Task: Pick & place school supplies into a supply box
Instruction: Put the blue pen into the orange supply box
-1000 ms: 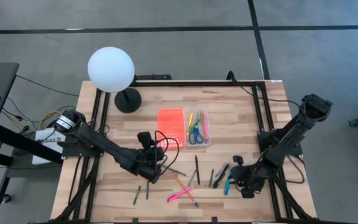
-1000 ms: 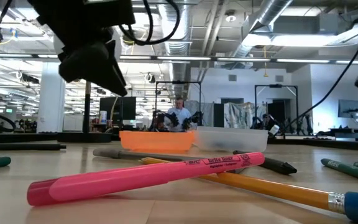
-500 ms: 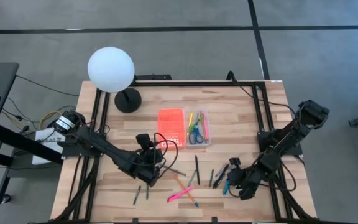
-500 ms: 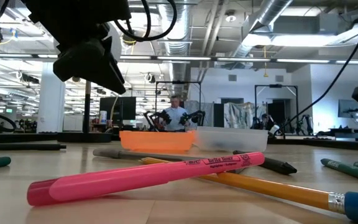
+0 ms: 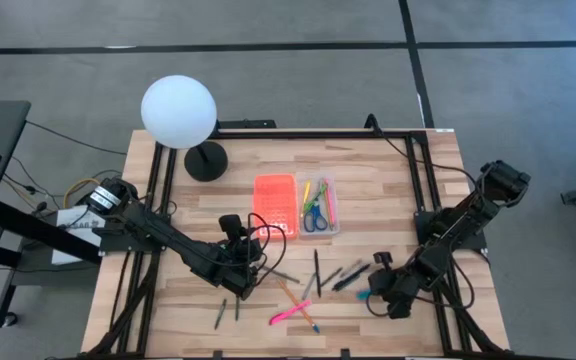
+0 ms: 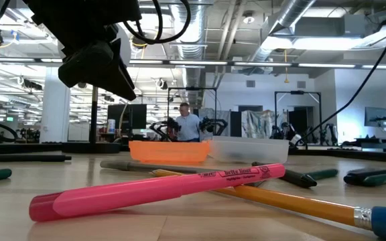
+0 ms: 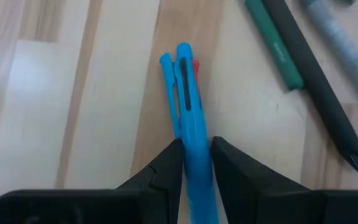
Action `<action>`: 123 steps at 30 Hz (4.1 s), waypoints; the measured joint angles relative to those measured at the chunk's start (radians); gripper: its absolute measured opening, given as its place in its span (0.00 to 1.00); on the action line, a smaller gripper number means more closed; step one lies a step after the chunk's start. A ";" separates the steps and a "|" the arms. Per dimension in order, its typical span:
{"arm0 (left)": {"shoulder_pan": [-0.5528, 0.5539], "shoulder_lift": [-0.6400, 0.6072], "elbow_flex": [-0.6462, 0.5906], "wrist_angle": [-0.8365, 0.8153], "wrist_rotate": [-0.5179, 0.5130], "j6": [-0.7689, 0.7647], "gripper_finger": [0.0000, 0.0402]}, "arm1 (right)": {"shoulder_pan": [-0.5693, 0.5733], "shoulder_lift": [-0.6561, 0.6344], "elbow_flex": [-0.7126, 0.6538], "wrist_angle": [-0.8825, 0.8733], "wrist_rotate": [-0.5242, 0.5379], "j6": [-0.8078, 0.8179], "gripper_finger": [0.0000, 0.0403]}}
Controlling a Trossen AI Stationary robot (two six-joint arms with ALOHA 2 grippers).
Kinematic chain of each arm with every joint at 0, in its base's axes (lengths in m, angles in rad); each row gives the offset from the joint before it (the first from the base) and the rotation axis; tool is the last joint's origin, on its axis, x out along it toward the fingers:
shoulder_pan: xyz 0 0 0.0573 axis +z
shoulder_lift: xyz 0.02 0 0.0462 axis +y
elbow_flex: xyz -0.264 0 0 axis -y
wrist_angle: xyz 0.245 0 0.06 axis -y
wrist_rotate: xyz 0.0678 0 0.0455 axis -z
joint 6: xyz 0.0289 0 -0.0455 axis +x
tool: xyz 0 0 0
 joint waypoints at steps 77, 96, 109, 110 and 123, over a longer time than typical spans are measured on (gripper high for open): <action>-0.003 0.005 -0.060 0.007 -0.018 -0.088 0.39 | -0.717 -0.092 0.211 0.039 0.309 -1.563 0.09; -0.011 0.005 -0.060 -0.006 0.000 -0.102 0.39 | -0.795 0.201 0.346 0.028 0.385 -1.719 0.11; -0.011 0.005 -0.060 -0.002 0.007 -0.096 0.39 | -0.778 0.208 0.346 0.005 0.399 -1.736 0.15; -0.011 0.005 -0.060 -0.001 0.007 -0.096 0.39 | -0.774 0.208 0.346 0.006 0.391 -1.742 0.15; -0.011 0.005 -0.060 0.000 0.007 -0.104 0.39 | -0.763 0.208 0.346 0.006 0.374 -1.777 0.19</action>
